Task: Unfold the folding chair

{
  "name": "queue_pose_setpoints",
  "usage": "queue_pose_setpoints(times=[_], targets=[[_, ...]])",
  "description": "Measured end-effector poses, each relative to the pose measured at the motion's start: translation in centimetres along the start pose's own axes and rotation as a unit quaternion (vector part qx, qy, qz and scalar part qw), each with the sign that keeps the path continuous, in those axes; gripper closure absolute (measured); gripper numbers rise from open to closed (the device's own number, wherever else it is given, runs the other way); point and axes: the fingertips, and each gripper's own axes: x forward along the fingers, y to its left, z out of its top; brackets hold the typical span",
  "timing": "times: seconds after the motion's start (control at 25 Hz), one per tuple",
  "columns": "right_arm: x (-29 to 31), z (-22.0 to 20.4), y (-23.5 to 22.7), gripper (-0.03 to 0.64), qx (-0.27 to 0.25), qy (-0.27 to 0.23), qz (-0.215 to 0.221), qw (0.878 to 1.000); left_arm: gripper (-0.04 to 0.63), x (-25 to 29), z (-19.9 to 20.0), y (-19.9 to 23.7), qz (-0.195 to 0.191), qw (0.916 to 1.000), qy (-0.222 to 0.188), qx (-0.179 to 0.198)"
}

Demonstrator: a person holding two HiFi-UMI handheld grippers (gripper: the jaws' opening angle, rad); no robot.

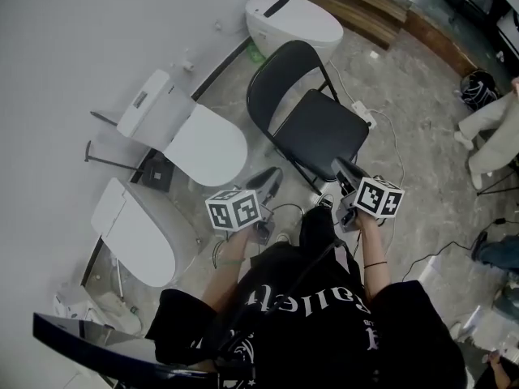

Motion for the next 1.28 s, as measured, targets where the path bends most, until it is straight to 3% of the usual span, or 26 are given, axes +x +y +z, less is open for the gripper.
queue_pose_setpoints(times=[0.4, 0.64, 0.96, 1.28], targets=[[-6.3, -7.1, 5.9, 0.56, -0.003, -0.008, -0.022, 1.0, 0.565, -6.2, -6.6, -0.9, -0.019, 0.9995, 0.027, -0.005], [-7.8, -8.4, 7.0, 0.56, -0.009, -0.003, -0.014, 1.0, 0.571, -6.3, -8.4, -2.9, -0.028, 0.9986, 0.043, 0.011], [-9.3, -9.1, 9.6, 0.56, -0.029, 0.004, 0.021, 0.999, 0.574, -7.0, -9.8, -5.6, -0.033, 0.9988, 0.036, 0.0], [-15.2, -10.7, 9.7, 0.563, -0.045, 0.008, 0.044, 0.998, 0.574, -7.0, -14.2, -11.3, -0.034, 0.999, 0.03, -0.002]])
